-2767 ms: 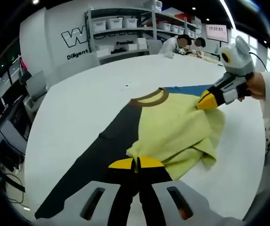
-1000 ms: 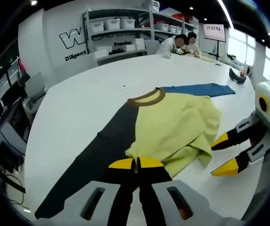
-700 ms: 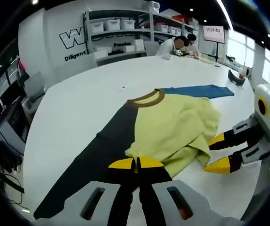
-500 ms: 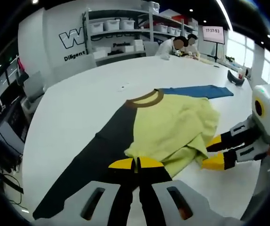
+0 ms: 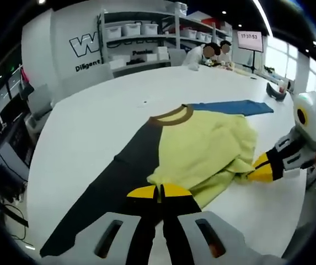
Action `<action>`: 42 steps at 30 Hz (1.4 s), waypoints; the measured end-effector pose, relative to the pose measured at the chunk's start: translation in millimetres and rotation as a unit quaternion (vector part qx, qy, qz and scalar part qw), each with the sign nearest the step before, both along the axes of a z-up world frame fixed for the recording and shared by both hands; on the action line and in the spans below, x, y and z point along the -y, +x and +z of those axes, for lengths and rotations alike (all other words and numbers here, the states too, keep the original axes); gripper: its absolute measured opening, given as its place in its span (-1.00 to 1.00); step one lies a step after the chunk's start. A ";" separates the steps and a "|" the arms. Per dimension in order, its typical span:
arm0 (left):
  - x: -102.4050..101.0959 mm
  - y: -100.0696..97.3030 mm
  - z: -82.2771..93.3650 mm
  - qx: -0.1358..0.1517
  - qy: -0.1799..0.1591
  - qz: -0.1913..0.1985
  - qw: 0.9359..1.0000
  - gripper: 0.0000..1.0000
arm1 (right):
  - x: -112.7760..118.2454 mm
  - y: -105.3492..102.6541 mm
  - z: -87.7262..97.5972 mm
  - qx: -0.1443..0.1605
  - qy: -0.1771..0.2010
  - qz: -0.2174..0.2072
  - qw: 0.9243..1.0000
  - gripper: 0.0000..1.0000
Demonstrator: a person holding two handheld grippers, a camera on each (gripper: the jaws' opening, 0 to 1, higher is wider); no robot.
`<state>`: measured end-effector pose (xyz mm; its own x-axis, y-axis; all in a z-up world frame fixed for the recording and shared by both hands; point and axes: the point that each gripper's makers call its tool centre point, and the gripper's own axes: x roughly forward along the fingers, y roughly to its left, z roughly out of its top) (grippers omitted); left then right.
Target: Fold the garment on the visible template until the final outline fits inside the template.
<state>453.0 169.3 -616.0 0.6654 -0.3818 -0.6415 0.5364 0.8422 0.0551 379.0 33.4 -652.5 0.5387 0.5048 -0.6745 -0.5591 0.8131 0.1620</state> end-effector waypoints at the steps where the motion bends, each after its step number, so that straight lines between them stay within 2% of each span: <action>1: -0.5 -0.7 -0.2 0.000 0.003 -0.002 1.000 -1.00 | 3.9 -0.1 1.2 -0.001 -0.004 0.001 1.000 -1.00; 9: -2.4 -4.9 0.6 0.000 0.010 -0.007 1.000 -1.00 | 27.5 -2.9 11.4 0.002 -0.015 0.021 1.000 -1.00; 15: -6.9 -7.1 7.3 0.004 0.008 -0.003 1.000 -1.00 | 49.9 -7.0 22.8 0.010 -0.033 0.051 0.998 -1.00; 19: -10.3 -7.5 16.9 0.011 0.005 0.001 1.000 -1.00 | 66.2 -7.7 32.3 0.019 -0.056 0.070 0.996 -1.00; 22: -13.3 -6.4 21.4 0.016 0.005 0.001 1.000 -1.00 | 85.6 -8.3 42.5 0.032 -0.090 0.091 0.991 -1.00; 28: -21.6 -9.2 28.4 0.021 0.006 0.001 1.000 -1.00 | 120.4 -11.3 54.6 0.040 -0.123 0.100 0.987 -1.00; 30: -23.5 -11.4 30.3 0.021 0.007 0.000 1.000 -1.00 | 129.1 -13.2 56.8 0.043 -0.135 0.105 0.984 -1.00; 33: -27.3 -14.9 34.0 0.017 0.001 0.000 1.000 -1.00 | 146.7 -15.3 59.9 0.054 -0.170 0.118 0.977 -1.00; 34: -27.6 -16.1 35.2 0.016 -0.001 0.000 1.000 -1.00 | 151.4 -15.1 61.2 0.060 -0.181 0.121 0.974 -1.00; 35: -27.7 -18.8 37.6 0.014 -0.004 -0.002 1.000 -1.00 | 160.5 -15.1 64.3 0.072 -0.203 0.129 0.968 -1.00; 42: -18.6 -35.0 52.8 0.010 -0.023 -0.019 1.000 -1.00 | 177.1 -19.0 80.7 0.107 -0.238 0.150 0.954 -1.00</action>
